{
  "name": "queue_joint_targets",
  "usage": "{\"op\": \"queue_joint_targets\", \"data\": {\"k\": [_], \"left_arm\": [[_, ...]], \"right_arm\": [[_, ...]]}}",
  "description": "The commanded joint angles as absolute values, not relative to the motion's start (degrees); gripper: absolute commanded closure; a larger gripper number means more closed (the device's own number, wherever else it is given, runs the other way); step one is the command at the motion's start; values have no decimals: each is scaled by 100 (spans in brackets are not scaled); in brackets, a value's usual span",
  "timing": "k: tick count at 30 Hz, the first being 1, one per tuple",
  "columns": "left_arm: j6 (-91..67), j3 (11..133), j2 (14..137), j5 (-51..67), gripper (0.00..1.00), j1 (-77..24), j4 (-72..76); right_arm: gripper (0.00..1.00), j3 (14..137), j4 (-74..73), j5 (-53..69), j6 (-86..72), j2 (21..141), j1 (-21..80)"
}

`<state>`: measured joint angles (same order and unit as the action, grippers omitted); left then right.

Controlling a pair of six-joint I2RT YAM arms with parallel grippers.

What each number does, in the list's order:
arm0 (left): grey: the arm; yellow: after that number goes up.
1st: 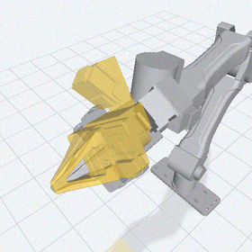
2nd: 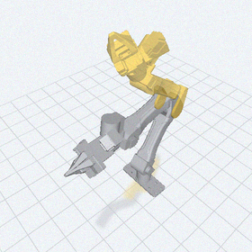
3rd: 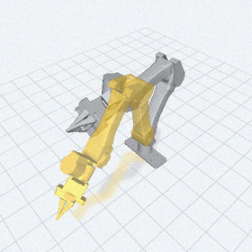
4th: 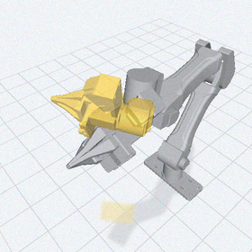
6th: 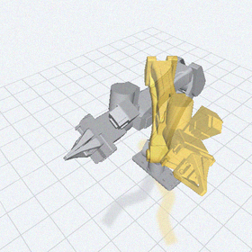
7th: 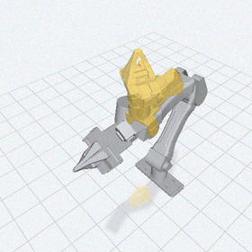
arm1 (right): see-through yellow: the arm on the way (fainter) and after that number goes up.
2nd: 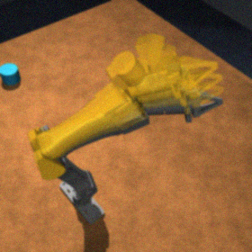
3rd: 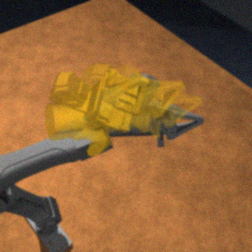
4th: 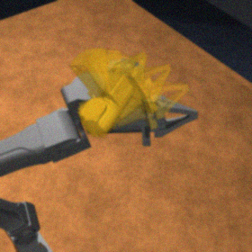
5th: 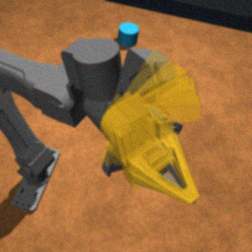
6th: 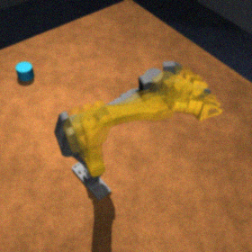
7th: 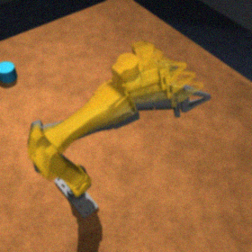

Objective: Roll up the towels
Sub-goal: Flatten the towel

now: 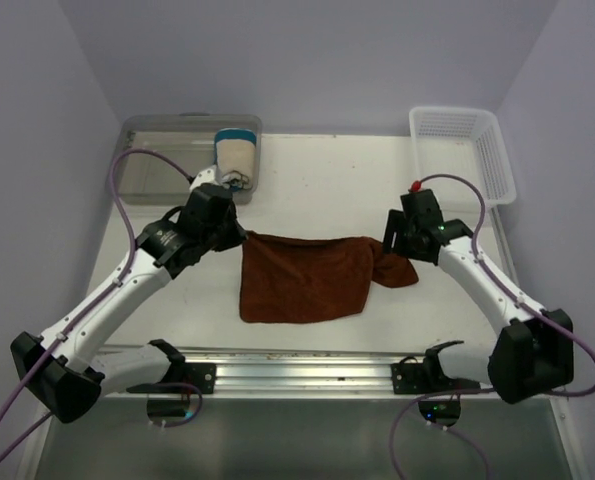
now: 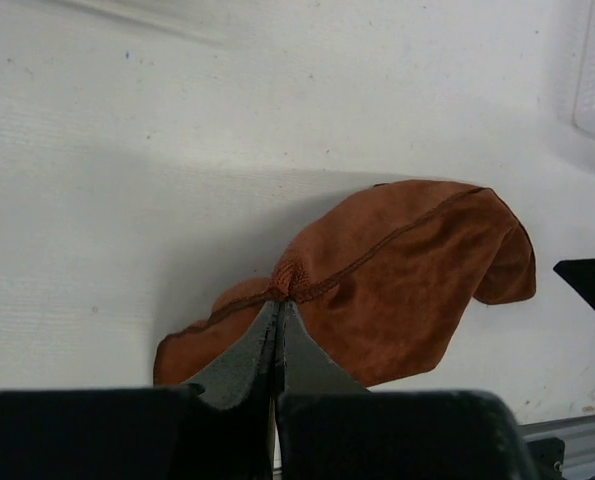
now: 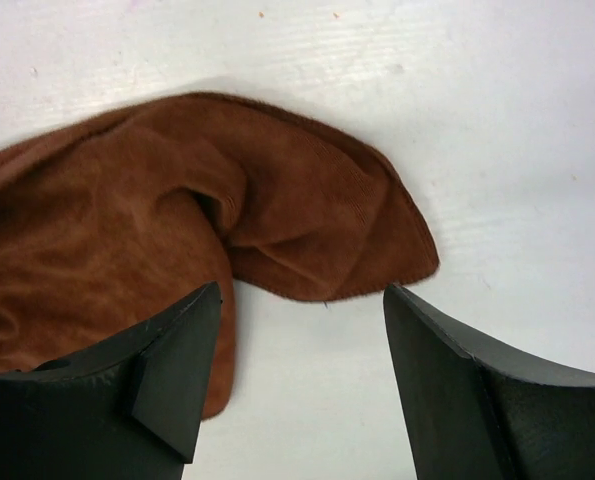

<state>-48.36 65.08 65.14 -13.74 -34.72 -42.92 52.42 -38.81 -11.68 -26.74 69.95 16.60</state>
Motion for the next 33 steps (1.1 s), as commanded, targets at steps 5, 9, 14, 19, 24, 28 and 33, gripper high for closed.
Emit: {"op": "queue_joint_targets", "data": {"k": [5, 9, 14, 19, 24, 28, 33], "left_arm": [[-4825, 6399, 6495, -1652, 100, -3191, -4772], [-4729, 6389, 6451, -1574, 100, -3147, -4720], [-4623, 6565, 6530, -1529, 100, -3120, -4694], [-4369, 6969, 6819, -1670, 100, -3103, -4816], [-3815, 8145, 7285, -1478, 100, -2734, -4773], [-3604, 8920, 7655, -1108, 100, -2347, -4746], [-3604, 8562, 7612, -783, 100, -2329, -4553]], "right_arm": [[33, 6108, -3234, -1133, -2303, 8830, 1608], [41, 6135, -2945, -889, -2338, 9342, 1591], [87, 6064, -2558, -536, -2356, 9509, 1591], [100, 6547, -2856, -1132, -2242, 9169, 1565], [100, 7759, -3304, -1266, -1987, 8684, 1310], [100, 8341, -3621, -1160, -1881, 8604, 1301], [42, 7183, -3376, -626, -2012, 8561, 1327]]}}
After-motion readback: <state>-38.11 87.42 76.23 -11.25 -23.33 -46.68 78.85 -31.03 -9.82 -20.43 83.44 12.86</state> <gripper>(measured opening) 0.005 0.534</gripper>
